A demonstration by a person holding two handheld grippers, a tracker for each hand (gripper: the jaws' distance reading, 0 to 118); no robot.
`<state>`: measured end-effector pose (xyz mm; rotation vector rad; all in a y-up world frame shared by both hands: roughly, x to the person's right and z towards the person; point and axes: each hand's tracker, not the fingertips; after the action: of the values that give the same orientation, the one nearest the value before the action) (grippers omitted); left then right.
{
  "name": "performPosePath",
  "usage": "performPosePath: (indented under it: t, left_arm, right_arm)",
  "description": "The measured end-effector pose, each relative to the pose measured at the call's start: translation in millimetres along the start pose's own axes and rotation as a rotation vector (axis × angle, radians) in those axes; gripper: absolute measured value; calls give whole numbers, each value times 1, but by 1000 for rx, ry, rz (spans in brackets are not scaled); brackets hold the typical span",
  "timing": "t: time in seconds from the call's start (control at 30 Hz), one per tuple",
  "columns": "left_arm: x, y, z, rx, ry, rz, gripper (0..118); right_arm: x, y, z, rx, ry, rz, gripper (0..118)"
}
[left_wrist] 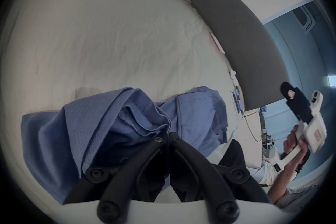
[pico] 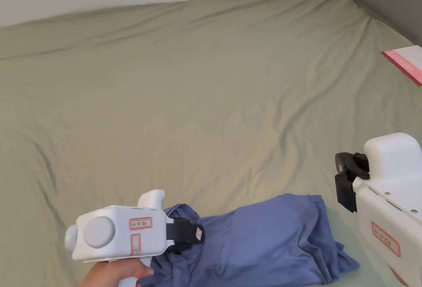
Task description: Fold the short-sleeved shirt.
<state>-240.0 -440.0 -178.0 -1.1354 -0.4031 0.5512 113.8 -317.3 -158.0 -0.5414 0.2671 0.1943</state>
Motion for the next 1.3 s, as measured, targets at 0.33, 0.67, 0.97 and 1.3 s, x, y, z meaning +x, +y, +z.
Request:
performPosePath:
  t: [0.33, 0.67, 0.97, 1.3]
  left_arm:
    - [13, -7, -33, -30, 47, 46, 24]
    - [3, -15, 112, 322, -200, 131, 107]
    - [-35, -50, 74, 311, 337, -102, 0]
    - [4, -64, -28, 205, 495, -348, 0]
  right_arm:
    - [1, -4, -5, -23, 0, -9, 2]
    - [-12, 6, 2, -13, 6, 29, 2]
    - [-32, 10, 7, 1, 31, 66, 2]
    - [-31, 3, 11, -28, 17, 83, 2]
